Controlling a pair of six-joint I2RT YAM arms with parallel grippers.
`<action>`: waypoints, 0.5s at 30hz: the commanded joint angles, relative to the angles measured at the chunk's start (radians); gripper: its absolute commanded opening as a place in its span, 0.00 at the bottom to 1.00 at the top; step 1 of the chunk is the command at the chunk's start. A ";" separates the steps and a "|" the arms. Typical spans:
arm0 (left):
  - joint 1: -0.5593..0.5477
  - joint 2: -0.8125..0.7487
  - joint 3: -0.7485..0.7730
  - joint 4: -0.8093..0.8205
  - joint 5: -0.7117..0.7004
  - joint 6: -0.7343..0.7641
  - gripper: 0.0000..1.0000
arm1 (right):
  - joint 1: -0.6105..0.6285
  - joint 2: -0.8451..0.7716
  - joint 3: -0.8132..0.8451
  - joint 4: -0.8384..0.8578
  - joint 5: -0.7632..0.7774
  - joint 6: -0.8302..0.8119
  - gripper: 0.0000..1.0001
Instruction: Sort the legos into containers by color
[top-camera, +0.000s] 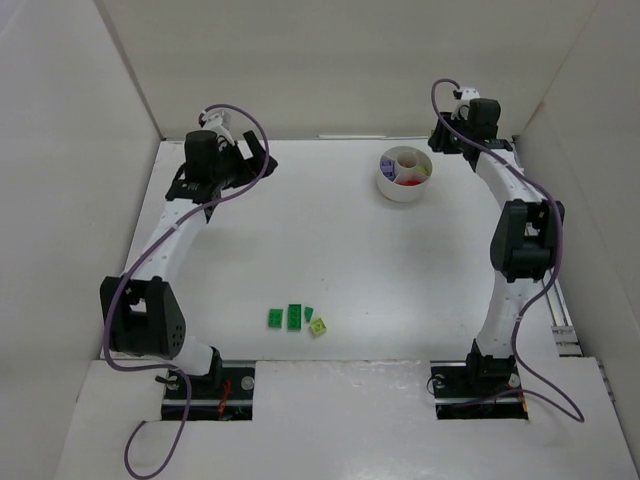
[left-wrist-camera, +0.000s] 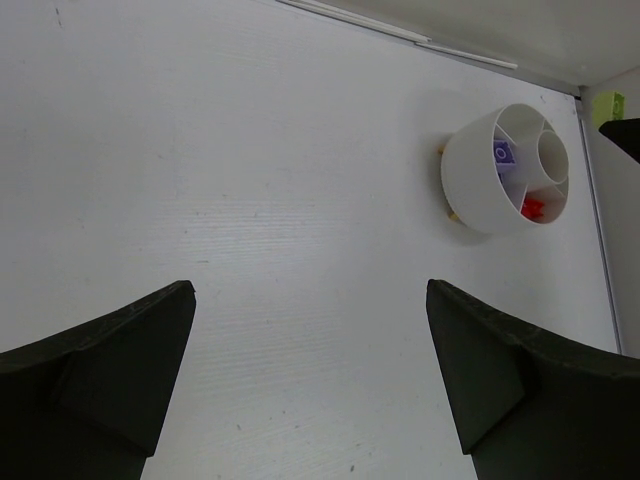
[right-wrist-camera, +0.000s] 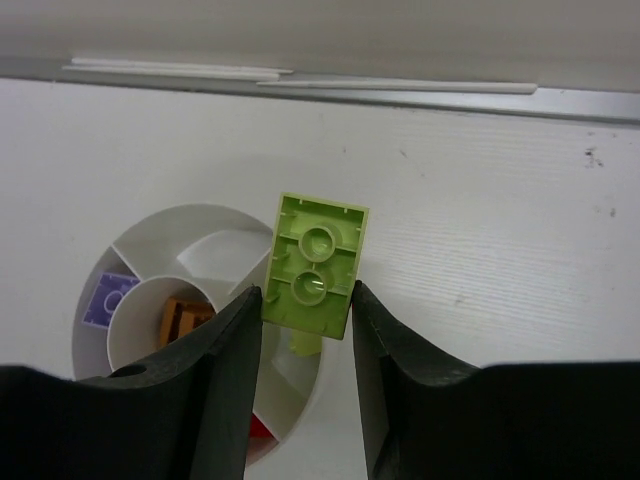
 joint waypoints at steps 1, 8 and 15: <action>0.003 -0.063 -0.033 0.054 0.018 -0.026 0.99 | -0.012 -0.015 -0.034 0.016 -0.146 -0.048 0.22; 0.003 -0.092 -0.074 0.054 0.018 -0.044 0.99 | 0.018 -0.006 -0.062 -0.004 -0.203 -0.067 0.28; 0.003 -0.110 -0.093 0.054 0.009 -0.044 0.99 | 0.019 -0.016 -0.073 -0.024 -0.184 -0.078 0.51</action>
